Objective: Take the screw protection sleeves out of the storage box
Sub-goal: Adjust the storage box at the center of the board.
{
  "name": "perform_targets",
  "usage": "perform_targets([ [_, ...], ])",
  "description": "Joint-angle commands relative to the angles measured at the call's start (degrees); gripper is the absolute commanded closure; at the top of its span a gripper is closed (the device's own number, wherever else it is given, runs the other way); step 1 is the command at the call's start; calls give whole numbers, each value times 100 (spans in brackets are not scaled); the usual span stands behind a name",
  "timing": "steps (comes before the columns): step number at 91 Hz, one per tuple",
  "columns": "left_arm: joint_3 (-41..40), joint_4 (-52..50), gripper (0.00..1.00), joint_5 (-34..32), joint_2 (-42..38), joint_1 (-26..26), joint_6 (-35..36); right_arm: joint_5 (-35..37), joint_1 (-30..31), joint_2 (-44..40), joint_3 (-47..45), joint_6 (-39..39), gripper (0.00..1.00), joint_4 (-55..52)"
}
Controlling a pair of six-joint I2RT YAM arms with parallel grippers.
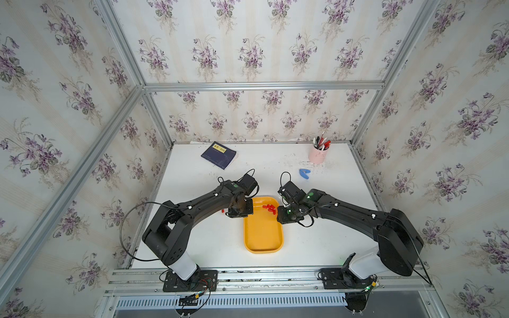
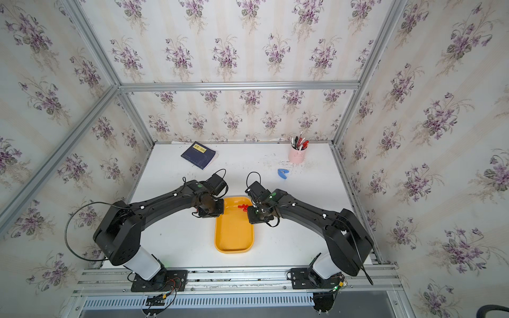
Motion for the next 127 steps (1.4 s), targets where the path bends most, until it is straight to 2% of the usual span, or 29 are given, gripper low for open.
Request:
perform_targets([
  [1,-27,-16,97,28,-6,0,-41,66,96,113,65,106,66,5],
  [13,-72,-2,97,18,-15,-5,-49,254,101,255,125,132,75,-44],
  [33,-185,114,97,98,-61,-1,-71,572,153,275,208,163,98,-163],
  [39,-185,149,95,135,-115,-1,-76,680,170,280,326,150,99,-296],
  [44,-178,145,89,151,-183,-1,-84,752,186,309,433,139,100,-432],
  [52,-107,54,63,102,-335,-1,-103,786,189,363,530,111,100,-572],
  [57,-21,-65,51,59,-419,-1,-99,781,193,383,534,118,100,-604],
  [60,52,-152,47,25,-466,-1,-83,775,189,392,530,119,100,-607],
  [70,276,-384,42,-55,-632,-8,-77,724,193,397,492,152,100,-569],
  [85,538,-465,42,-51,-696,-191,-60,524,195,455,424,238,100,-404],
  [96,681,-414,44,-138,-372,-455,31,509,188,514,412,242,100,-383],
  [108,725,-188,58,-294,-38,-714,265,472,189,535,403,259,100,-346],
  [127,579,54,61,-402,201,-861,518,387,189,605,385,251,100,-291],
])
